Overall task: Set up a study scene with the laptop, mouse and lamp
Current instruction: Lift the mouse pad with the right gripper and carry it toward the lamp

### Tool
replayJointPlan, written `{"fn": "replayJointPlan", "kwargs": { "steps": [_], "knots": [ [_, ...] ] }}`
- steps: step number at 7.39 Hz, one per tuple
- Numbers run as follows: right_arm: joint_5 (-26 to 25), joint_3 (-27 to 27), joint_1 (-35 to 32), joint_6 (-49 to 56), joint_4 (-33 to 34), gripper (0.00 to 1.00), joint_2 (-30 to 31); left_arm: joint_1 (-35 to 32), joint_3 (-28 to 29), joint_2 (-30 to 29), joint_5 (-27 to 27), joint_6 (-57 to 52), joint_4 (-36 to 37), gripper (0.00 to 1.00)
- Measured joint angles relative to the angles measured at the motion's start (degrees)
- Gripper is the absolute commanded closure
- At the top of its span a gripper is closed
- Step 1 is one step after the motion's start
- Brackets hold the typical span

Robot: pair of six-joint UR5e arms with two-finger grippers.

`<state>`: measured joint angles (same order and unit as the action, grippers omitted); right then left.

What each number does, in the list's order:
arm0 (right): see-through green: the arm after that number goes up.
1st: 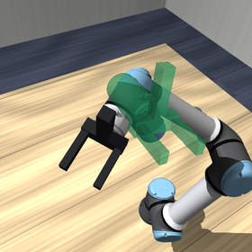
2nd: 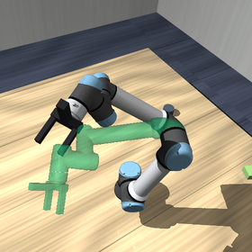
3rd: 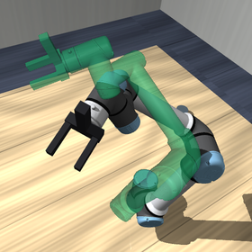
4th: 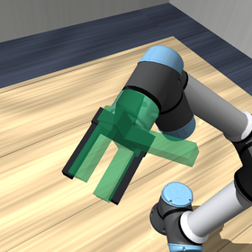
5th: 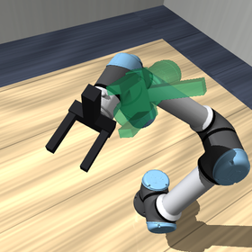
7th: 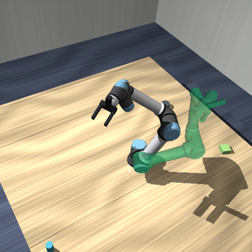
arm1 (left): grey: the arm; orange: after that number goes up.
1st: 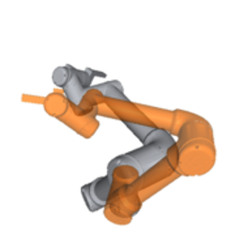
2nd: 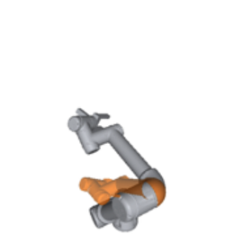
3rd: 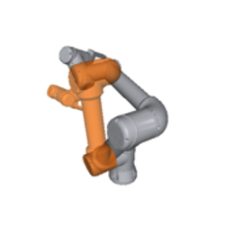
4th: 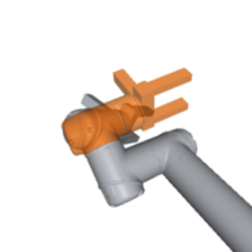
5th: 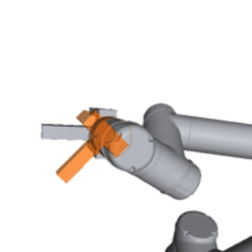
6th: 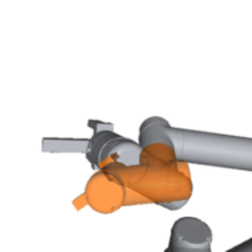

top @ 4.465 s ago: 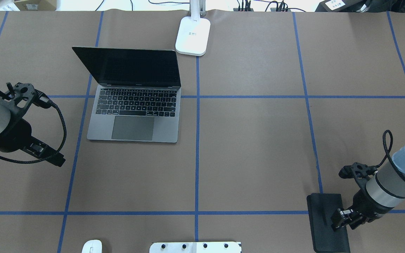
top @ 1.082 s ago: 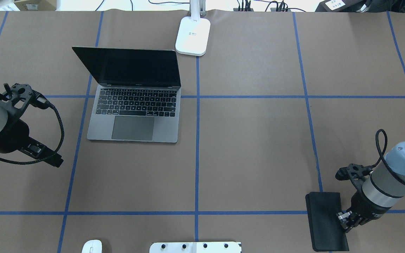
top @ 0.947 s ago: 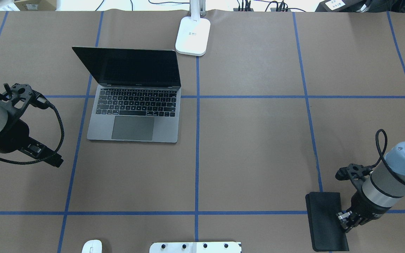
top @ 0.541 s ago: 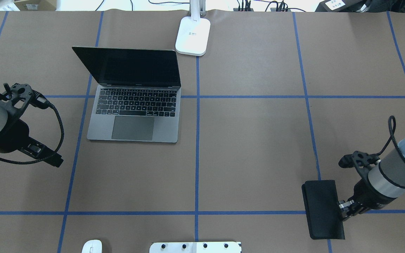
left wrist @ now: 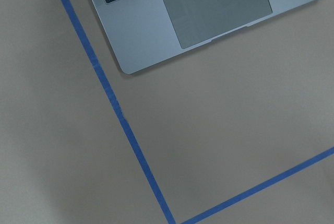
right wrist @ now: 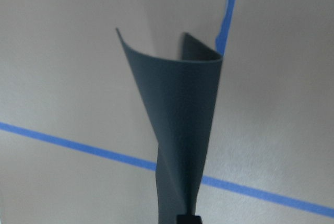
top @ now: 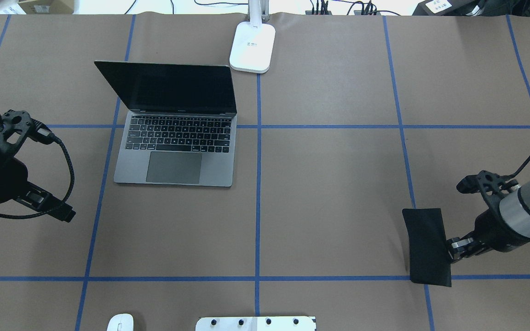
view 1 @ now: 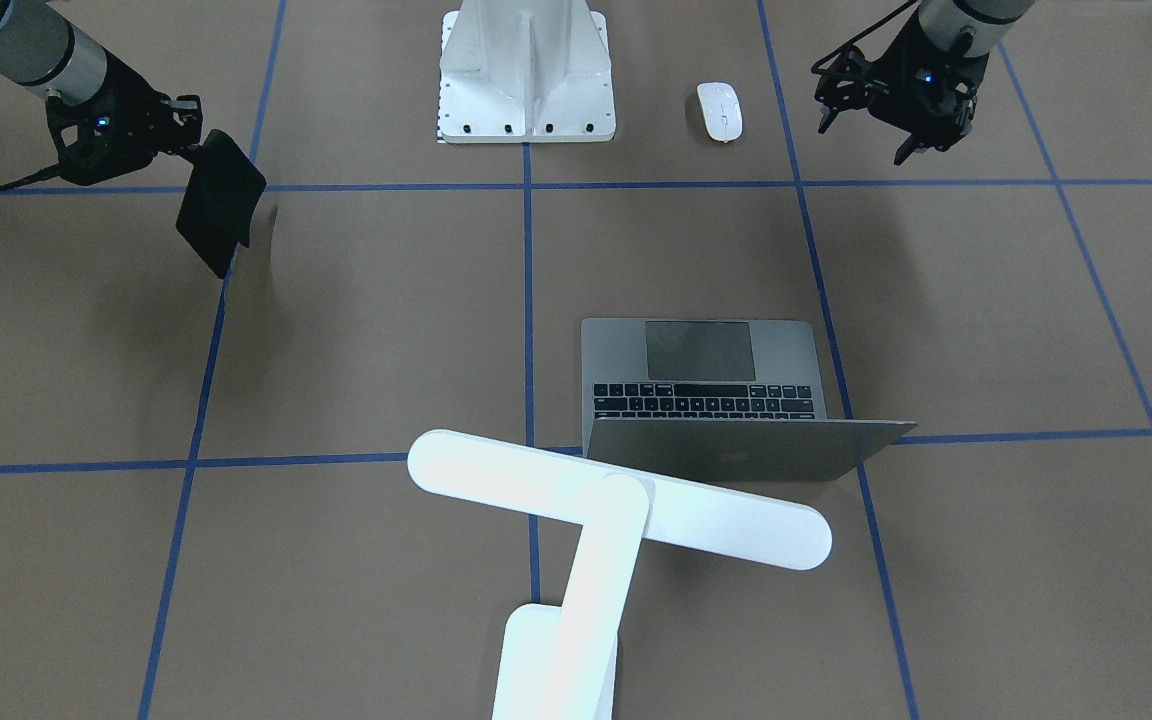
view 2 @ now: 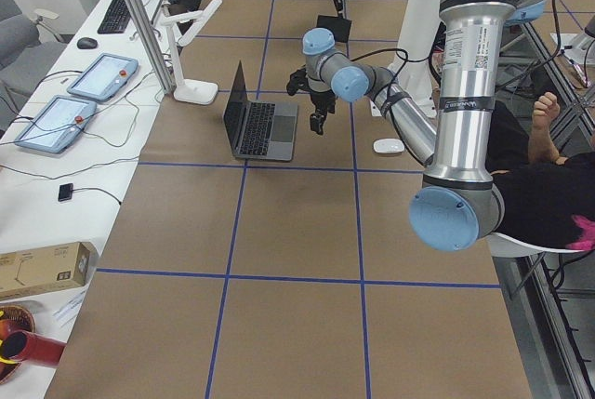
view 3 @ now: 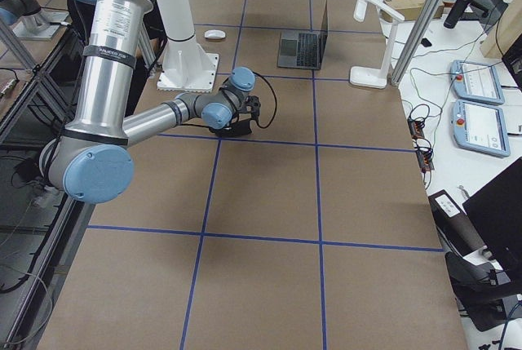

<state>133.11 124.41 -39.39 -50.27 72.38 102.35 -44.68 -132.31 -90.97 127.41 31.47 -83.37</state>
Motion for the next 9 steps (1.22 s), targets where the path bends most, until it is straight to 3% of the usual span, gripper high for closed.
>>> {"fn": "replayJointPlan", "kwargs": {
  "steps": [2, 4, 5, 6, 9],
  "knots": [
    [-0.2, 2.9, -4.8, 8.6, 19.8, 0.88, -11.0, -0.1, -0.4, 0.5, 0.1, 0.3, 0.1, 0.01],
    [-0.9, 2.4, -8.7, 18.6, 45.3, 0.88, -28.3, -0.2, -0.4, 0.7, 0.2, 0.5, 0.2, 0.01],
    [-2.1, 0.8, -9.7, 22.0, 54.0, 0.88, -35.6, -0.2, -0.5, 1.0, 0.3, 0.5, 0.3, 0.01],
    [-2.9, -2.1, -10.1, 23.4, 58.0, 0.88, -41.2, -0.2, -0.5, 1.2, 0.3, 0.6, 0.3, 0.01],
    [-3.1, -13.7, -11.0, 24.2, 60.2, 0.88, -53.6, -0.2, -0.2, 1.4, 0.2, 3.8, 0.3, 0.01]
  ]
}}
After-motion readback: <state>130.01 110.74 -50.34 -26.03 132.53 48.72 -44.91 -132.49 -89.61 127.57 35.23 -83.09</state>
